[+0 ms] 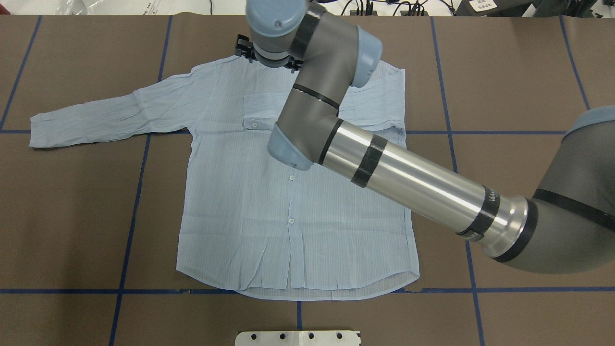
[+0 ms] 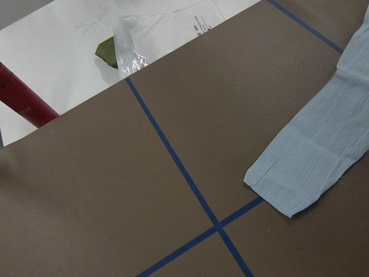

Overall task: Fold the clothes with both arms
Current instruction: 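Grasp the cuff with the right gripper and fold the sleeve across the shirt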

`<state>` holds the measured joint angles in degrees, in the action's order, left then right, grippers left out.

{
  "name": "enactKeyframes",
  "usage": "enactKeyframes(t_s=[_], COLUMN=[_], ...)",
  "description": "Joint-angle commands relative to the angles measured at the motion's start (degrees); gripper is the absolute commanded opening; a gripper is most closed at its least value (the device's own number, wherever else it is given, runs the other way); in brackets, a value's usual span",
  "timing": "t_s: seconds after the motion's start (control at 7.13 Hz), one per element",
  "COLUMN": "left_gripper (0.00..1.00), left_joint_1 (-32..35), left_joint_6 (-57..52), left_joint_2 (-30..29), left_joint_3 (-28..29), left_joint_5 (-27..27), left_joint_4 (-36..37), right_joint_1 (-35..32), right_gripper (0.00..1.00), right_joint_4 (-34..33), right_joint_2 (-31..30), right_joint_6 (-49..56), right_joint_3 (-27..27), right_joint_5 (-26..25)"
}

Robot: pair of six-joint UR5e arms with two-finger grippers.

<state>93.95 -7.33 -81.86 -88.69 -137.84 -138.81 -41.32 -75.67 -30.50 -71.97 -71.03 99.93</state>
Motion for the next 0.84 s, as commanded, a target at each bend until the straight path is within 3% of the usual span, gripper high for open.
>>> enactKeyframes(t_s=[0.0,0.28,0.7], left_gripper=[1.00,1.00,0.96], left_joint_1=[-6.12,-12.87,-17.39], left_joint_6=[8.59,21.49,41.26], left_joint_2=[-0.50,-1.63,-9.26], left_joint_3=[3.34,7.71,20.28], left_joint_5=[0.63,5.27,8.81], left_joint_4=[-2.85,-13.09,-26.65], right_joint_1=[-8.73,-16.65,-32.02], right_gripper=[1.00,1.00,1.00], right_joint_4=[-0.18,2.52,11.14], right_joint_2=[-16.26,-33.82,-51.27], right_joint_6=[13.98,29.26,46.93], right_joint_3=[-15.03,-26.39,-28.20], right_joint_5=[11.45,20.01,35.82])
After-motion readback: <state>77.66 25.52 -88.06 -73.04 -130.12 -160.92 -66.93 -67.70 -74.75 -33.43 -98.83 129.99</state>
